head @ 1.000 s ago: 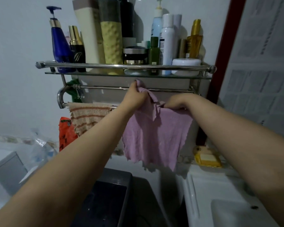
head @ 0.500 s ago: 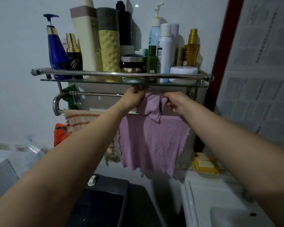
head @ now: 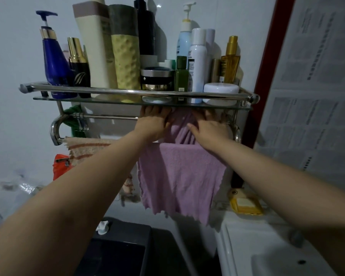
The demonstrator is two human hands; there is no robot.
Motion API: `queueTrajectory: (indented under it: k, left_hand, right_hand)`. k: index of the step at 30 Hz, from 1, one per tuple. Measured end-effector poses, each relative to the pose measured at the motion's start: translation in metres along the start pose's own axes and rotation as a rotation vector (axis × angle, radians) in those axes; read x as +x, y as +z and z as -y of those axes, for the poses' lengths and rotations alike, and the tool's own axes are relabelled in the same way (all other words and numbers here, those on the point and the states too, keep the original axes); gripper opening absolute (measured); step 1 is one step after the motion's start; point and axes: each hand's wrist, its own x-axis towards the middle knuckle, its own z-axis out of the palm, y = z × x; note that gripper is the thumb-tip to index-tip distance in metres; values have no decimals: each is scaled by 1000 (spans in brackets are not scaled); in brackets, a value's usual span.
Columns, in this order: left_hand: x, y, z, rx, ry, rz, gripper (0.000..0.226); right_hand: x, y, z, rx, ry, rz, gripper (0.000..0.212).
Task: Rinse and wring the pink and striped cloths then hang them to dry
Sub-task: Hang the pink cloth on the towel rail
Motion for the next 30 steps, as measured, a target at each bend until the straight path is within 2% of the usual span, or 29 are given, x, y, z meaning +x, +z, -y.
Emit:
queueTrajectory:
  k: [3,6,8,11,13,15,17,18,20,22,23,26,28,30]
  left_hand:
    - [8,-4,-1,-91,-134,20,42]
    - [19,-14,6,-247,-308,216,33]
    - [22,-15,14,-203,-352,304,33]
    - [21,-11,20,-234,-393,199,45]
    - [17,-15,16,-330,-330,123,37]
    - [13,-19,16,-470,-321,102,32]
    - [7,-22,22,-614,-361,69,39]
    - [3,-23,25,-616,-384,57,41]
    - [-7,-26,30,-439,-445,37,38]
    - [-18,-28,37,-329,-513,-74,40]
    - [-24,-30,40,-396,-533,-139,37]
    - [-29,-30,45,-951,-626,-217,15]
    - [-31,-35,41,-1235,-625,-175,12]
    - [-32,-34,36,-1320,-555,-121,16]
  right_hand:
    - [15,-7,-2,111,128,63,51]
    - [33,-16,1,259,216,201,49]
    - [39,-19,5,337,226,205,41]
    - [42,-16,4,386,272,135,48]
    - [44,-14,3,422,303,168,61]
    - [48,-14,4,535,326,178,56]
    - [47,-15,6,691,363,70,43]
    - [41,-17,7,739,370,-4,35]
    - [25,-16,6,788,342,-153,21]
    - [4,-16,6,797,275,-240,17]
    - [-6,-17,7,814,245,-255,17]
    - [-13,-19,7,935,343,-223,27]
    - [-11,-22,5,1225,443,-79,30]
    - [-15,-26,6,1482,392,120,20]
